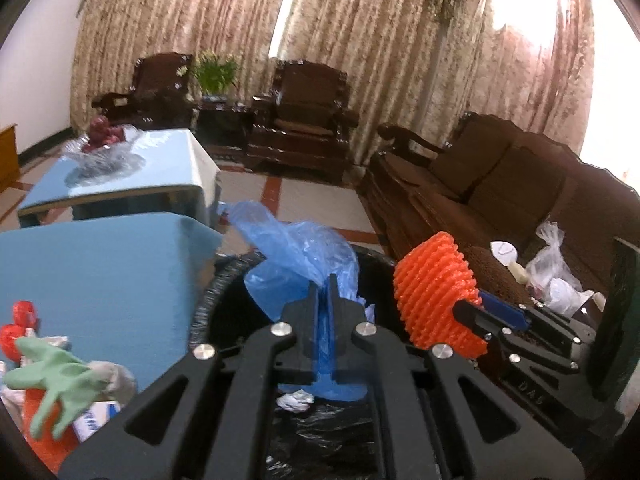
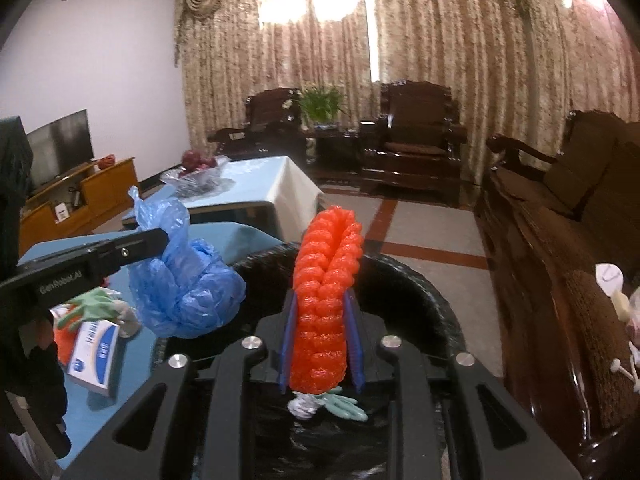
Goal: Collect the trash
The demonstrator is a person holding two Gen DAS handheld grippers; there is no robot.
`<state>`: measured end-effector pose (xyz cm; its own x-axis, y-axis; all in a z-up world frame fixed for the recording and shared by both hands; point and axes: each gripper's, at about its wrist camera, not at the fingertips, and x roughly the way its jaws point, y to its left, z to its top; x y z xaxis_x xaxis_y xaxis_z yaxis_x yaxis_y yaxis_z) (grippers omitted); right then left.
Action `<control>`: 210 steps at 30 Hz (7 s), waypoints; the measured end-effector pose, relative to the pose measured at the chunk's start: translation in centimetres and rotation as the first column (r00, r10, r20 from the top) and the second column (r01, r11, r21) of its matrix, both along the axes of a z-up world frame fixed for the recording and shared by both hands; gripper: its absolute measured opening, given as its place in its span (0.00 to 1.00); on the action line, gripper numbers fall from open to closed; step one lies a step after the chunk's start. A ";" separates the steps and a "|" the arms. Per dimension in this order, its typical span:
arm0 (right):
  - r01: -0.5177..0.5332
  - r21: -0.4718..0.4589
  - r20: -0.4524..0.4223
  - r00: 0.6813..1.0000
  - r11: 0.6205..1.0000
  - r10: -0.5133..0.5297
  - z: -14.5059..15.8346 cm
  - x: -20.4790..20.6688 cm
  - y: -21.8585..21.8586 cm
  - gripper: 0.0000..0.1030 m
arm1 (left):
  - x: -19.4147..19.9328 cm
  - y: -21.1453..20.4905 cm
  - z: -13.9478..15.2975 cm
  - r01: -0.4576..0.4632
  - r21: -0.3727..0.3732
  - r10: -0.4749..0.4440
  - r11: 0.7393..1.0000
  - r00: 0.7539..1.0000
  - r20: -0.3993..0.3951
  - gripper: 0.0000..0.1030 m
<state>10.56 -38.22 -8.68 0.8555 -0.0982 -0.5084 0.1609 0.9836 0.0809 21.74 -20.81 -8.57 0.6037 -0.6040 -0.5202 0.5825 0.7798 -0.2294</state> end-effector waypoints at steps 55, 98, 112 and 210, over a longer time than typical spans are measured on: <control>-0.453 0.089 -0.145 0.875 0.887 0.462 -6.8 3.1 24.9 0.75 | -8.4 30.0 -4.8 -0.576 0.266 0.583 0.773 0.810 0.061 0.87; -0.522 0.094 -0.179 0.829 0.848 0.530 -4.9 2.8 24.3 0.56 | -7.2 28.2 -8.4 -0.518 0.274 0.562 0.810 0.820 -0.111 0.31; -0.520 0.109 -0.189 0.826 0.847 0.532 -4.1 0.1 23.5 0.55 | -10.7 27.2 -3.8 -0.508 0.237 0.530 0.828 0.847 -0.034 0.26; -0.164 0.071 -0.011 0.986 0.984 0.165 5.5 -2.1 3.7 0.53 | -7.4 7.6 4.4 -0.161 0.033 0.154 0.986 0.973 0.170 0.26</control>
<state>8.48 -34.52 -3.18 0.8485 0.0794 -0.5232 -0.0010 0.9889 0.1484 14.31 -13.25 -4.20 0.7696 -0.4722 -0.4298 0.4785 0.8722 -0.1013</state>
